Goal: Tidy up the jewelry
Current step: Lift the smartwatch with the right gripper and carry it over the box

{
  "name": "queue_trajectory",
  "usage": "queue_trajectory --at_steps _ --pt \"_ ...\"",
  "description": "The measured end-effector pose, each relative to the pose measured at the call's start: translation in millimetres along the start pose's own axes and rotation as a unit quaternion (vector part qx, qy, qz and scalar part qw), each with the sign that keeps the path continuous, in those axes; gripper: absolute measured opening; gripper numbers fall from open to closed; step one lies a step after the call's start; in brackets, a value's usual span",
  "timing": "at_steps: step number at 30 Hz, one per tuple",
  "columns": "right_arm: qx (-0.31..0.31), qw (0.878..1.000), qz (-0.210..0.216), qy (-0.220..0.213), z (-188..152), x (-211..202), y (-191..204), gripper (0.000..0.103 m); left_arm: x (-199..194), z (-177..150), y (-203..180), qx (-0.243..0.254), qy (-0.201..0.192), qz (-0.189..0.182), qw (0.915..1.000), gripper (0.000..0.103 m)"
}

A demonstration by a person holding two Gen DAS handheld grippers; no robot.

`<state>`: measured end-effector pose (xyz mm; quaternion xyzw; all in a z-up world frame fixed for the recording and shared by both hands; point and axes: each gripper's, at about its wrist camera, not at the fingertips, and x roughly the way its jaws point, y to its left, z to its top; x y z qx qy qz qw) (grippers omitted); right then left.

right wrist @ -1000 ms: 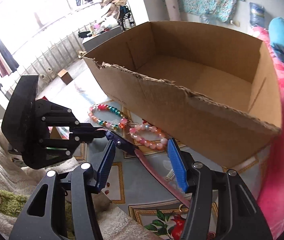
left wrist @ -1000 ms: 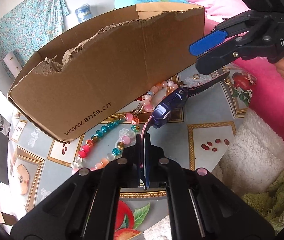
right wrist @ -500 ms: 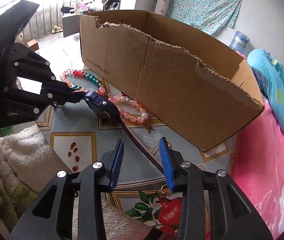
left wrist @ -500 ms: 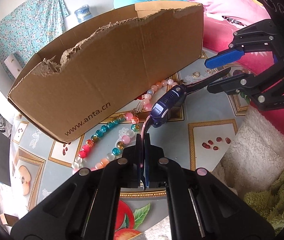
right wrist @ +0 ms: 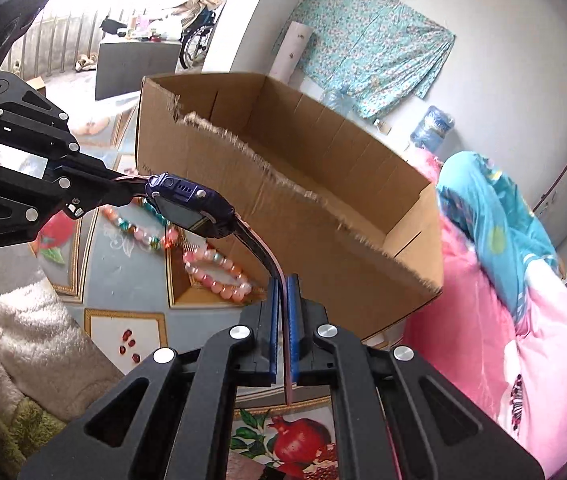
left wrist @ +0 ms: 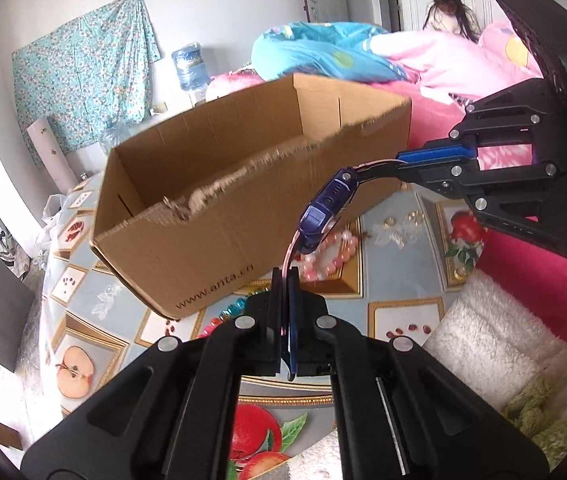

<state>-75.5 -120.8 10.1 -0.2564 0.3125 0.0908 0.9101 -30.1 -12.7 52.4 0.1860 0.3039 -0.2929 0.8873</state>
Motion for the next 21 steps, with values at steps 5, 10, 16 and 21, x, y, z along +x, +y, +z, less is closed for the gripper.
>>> queue_trajectory --at_steps 5,10,16,21 --pt "0.003 0.999 0.001 -0.048 54.5 -29.9 -27.7 0.004 -29.6 45.7 31.7 -0.032 -0.052 0.003 0.9981 0.002" --pt "0.046 0.995 0.082 -0.015 112.8 1.8 -82.6 0.004 -10.9 98.1 77.8 -0.083 -0.027 -0.016 0.9960 0.002" --pt "0.144 0.957 0.204 0.151 130.6 123.3 -137.1 0.004 83.4 132.6 115.6 -0.126 0.111 -0.045 0.9848 0.002" --pt "0.193 0.920 0.241 0.243 116.8 197.5 -152.3 0.005 150.3 137.2 119.2 -0.106 0.198 -0.028 0.9741 0.008"
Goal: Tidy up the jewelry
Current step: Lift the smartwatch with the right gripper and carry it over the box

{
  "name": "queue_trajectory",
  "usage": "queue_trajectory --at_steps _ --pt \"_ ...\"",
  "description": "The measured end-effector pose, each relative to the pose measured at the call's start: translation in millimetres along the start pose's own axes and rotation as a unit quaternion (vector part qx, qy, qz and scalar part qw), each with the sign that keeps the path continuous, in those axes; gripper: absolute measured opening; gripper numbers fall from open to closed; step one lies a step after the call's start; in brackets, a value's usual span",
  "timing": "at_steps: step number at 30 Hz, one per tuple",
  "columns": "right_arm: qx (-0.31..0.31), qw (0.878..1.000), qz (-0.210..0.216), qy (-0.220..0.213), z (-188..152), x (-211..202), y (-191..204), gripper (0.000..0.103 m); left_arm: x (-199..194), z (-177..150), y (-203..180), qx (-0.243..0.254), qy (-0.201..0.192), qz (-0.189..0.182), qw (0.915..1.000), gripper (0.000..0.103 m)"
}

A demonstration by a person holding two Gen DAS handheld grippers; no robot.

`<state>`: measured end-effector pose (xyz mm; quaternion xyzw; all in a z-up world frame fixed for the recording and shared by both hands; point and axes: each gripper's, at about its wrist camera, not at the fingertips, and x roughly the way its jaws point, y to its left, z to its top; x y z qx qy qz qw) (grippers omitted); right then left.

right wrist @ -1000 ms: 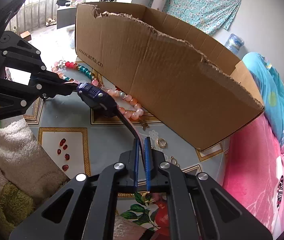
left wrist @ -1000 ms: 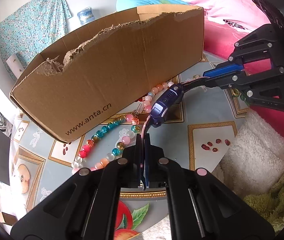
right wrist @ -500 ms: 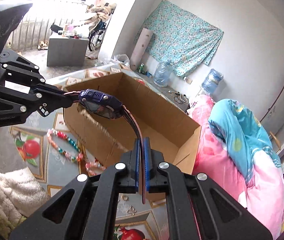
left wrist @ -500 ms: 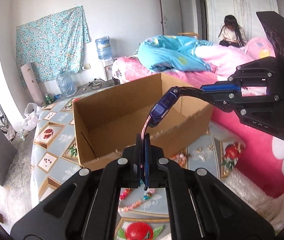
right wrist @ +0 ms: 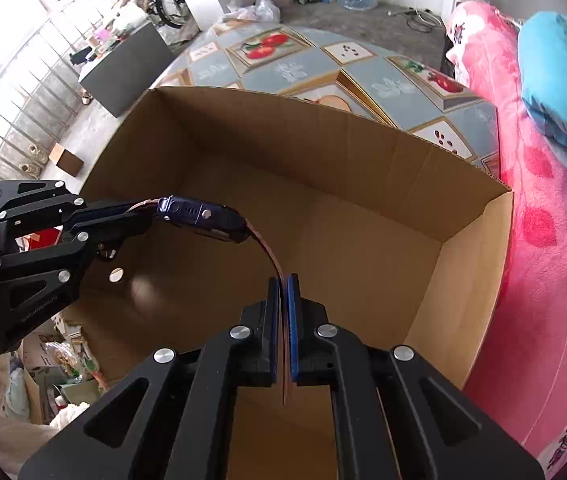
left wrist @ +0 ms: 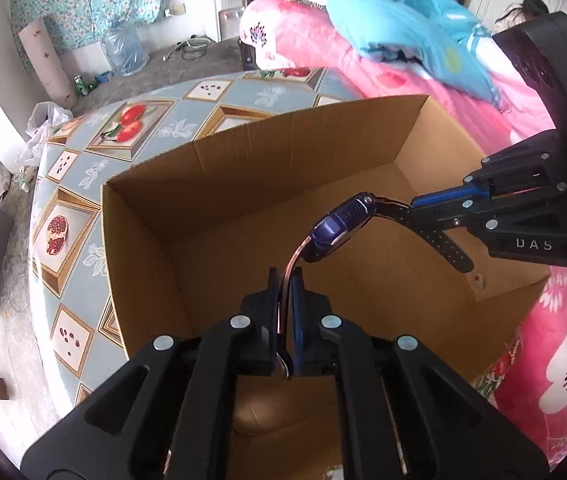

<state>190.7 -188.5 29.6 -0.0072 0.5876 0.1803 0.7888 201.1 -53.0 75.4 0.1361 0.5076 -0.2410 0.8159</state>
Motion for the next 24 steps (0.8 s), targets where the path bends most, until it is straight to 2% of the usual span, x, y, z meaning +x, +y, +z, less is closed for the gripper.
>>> queue_trajectory --at_steps 1,3,5,8,11,13,16,20,24 --pt "0.005 1.000 0.009 0.014 3.2 9.4 -5.0 0.005 8.4 4.9 -0.3 0.007 0.009 0.009 0.9999 0.008" --pt "0.024 0.999 0.009 0.028 11.5 22.8 -16.9 0.006 18.7 13.1 2.0 0.013 0.019 0.034 0.9992 0.016" --pt "0.035 0.999 0.007 0.030 21.5 30.9 -27.1 0.008 21.9 19.9 5.2 0.019 0.013 0.055 0.9982 0.030" --pt "0.052 0.999 0.002 0.012 30.5 31.4 -38.5 0.008 15.9 27.8 12.3 0.005 -0.010 0.063 0.9979 0.032" --pt "0.053 0.998 0.013 -0.021 34.2 20.4 -41.1 0.008 -4.3 26.0 16.2 -0.008 -0.049 0.058 0.9971 0.032" --pt "0.042 0.999 0.017 -0.026 33.8 16.1 -37.1 0.008 -20.3 20.8 18.9 -0.016 -0.076 0.056 0.9954 0.033" --pt "0.014 0.999 0.037 0.010 32.9 25.4 -25.0 0.008 -46.9 7.7 23.8 -0.027 -0.115 0.052 0.9917 0.038" --pt "-0.018 0.993 0.074 0.092 30.2 55.6 -5.1 0.008 -80.4 -21.3 28.8 -0.043 -0.165 0.040 0.9845 0.043" --pt "-0.026 0.988 0.049 0.142 26.3 80.2 3.4 0.008 -96.4 -56.0 34.1 -0.064 -0.183 0.036 0.9805 0.043"
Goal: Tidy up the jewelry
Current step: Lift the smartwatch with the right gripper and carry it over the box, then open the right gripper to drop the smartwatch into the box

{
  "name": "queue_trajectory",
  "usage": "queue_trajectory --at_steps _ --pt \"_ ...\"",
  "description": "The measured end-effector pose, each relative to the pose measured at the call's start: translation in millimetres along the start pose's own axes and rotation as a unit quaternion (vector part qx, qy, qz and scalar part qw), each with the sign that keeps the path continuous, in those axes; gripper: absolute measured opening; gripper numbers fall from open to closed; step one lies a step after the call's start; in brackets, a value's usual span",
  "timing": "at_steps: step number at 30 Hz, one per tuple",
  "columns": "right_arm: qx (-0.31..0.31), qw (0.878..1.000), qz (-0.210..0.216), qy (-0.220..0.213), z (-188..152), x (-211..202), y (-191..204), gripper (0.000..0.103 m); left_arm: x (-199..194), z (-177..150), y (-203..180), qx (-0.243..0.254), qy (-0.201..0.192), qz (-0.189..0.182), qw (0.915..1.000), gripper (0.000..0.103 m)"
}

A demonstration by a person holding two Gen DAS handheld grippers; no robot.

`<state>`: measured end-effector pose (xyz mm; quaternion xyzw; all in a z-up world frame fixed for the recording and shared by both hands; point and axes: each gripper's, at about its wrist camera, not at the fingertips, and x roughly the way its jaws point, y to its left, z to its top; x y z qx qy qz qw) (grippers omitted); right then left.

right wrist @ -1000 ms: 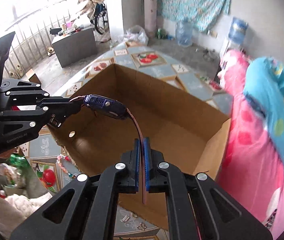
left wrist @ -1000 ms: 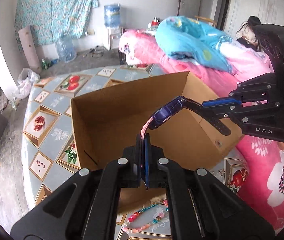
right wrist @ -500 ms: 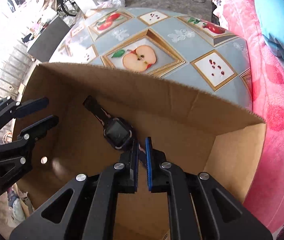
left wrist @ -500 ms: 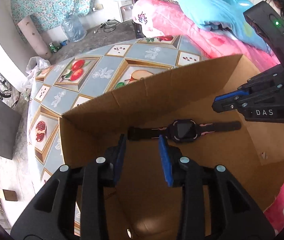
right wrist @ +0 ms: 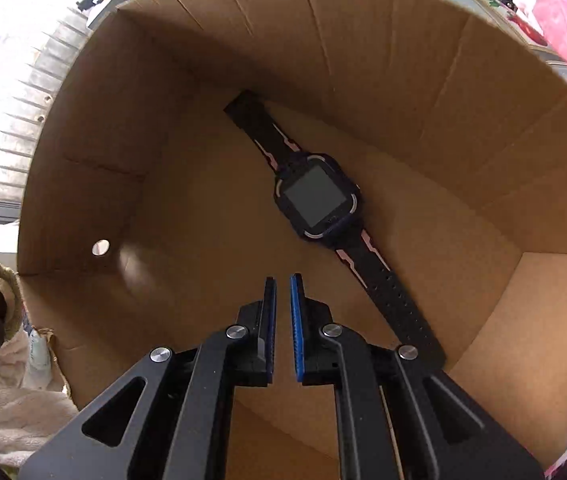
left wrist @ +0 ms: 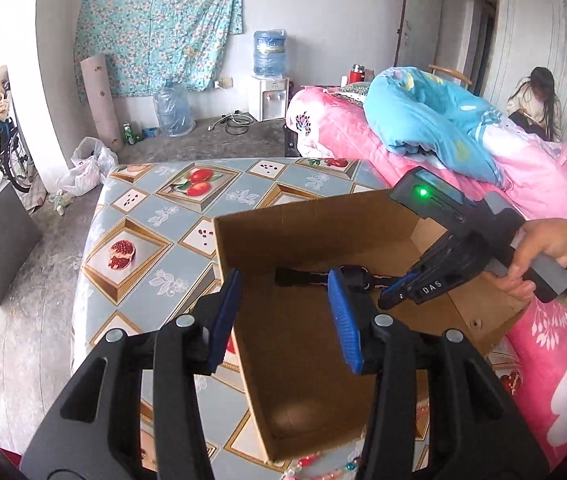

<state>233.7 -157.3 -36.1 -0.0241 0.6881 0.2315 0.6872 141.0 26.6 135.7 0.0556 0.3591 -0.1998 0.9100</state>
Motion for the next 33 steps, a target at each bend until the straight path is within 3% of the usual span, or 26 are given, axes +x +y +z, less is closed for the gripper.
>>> queue_trajectory --at_steps 4,9,22,27,33 --pt "0.018 0.999 -0.046 0.010 7.3 8.9 -6.2 0.009 -23.9 -26.8 11.2 -0.013 -0.017 0.008 0.9997 0.043" --pt "0.018 0.995 -0.098 -0.006 18.1 7.7 -2.9 0.009 -39.2 -56.7 28.5 -0.045 -0.020 0.009 0.9987 0.043" --pt "0.022 0.991 -0.123 -0.054 16.8 -16.8 13.8 0.037 -60.9 -105.8 36.8 -0.064 -0.029 0.025 0.9972 0.043" --pt "0.008 0.983 -0.120 -0.137 -23.4 -86.1 39.8 0.043 -67.5 -119.7 24.5 -0.052 -0.034 0.025 0.9977 0.043" --pt "-0.019 0.955 -0.123 -0.269 -125.3 -161.9 91.2 0.060 -59.9 -145.3 1.8 -0.045 -0.008 -0.004 0.9989 0.043"
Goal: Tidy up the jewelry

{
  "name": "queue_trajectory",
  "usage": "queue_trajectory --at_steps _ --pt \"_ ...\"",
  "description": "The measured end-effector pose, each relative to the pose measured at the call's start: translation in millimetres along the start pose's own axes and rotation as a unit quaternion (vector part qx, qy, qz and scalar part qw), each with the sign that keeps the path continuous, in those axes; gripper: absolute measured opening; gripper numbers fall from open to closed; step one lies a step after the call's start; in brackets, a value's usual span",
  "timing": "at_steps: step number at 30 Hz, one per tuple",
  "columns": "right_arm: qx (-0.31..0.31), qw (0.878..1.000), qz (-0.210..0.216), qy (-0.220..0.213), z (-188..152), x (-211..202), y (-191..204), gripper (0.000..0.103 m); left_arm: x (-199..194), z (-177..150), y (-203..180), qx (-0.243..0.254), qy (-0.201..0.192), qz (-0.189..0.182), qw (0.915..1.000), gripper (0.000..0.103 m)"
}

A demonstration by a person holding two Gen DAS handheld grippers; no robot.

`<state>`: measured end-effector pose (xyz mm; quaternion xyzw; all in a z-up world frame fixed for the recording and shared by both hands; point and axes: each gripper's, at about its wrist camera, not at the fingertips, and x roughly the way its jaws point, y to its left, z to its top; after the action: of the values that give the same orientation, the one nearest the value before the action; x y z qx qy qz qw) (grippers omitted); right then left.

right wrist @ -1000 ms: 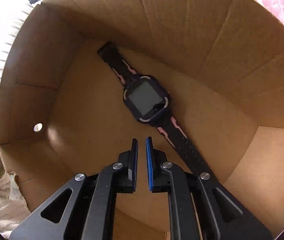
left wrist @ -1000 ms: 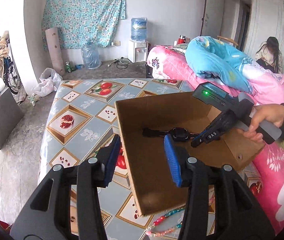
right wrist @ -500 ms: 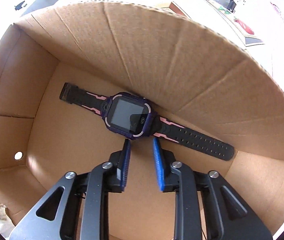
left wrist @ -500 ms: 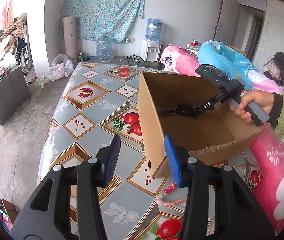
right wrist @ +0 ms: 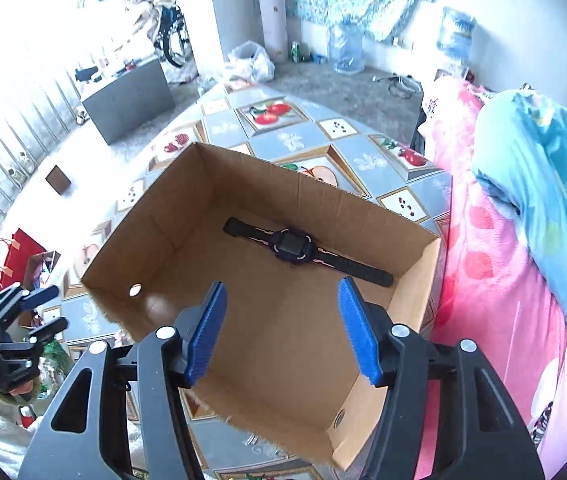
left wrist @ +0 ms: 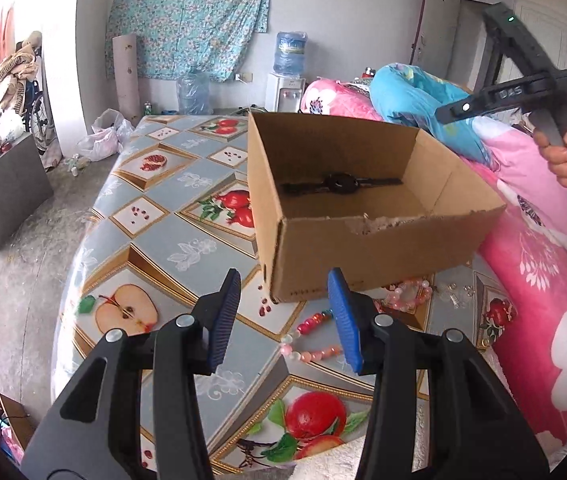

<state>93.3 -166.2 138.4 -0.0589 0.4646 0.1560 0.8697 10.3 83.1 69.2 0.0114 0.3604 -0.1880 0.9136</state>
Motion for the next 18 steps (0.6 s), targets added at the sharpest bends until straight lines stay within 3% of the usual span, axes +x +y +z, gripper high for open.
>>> queue_trajectory --at_steps 4,7,13,18 --pt "0.004 0.999 0.016 -0.048 -46.8 -44.0 12.0 0.068 20.7 -19.4 -19.1 0.010 0.025 -0.025 0.9993 0.043" --pt "0.023 0.996 0.040 -0.073 -104.2 -54.5 29.6 0.072 40.4 -30.5 -32.6 0.016 0.045 -0.057 0.9973 0.043" --pt "0.056 0.996 0.015 -0.062 -193.3 19.1 68.5 0.072 70.5 -39.9 -53.3 0.042 0.070 -0.070 0.9942 0.043" --pt "0.071 0.996 -0.024 -0.057 -217.7 63.6 86.2 0.073 88.7 -46.5 -51.1 0.042 0.112 -0.074 0.9900 0.038"
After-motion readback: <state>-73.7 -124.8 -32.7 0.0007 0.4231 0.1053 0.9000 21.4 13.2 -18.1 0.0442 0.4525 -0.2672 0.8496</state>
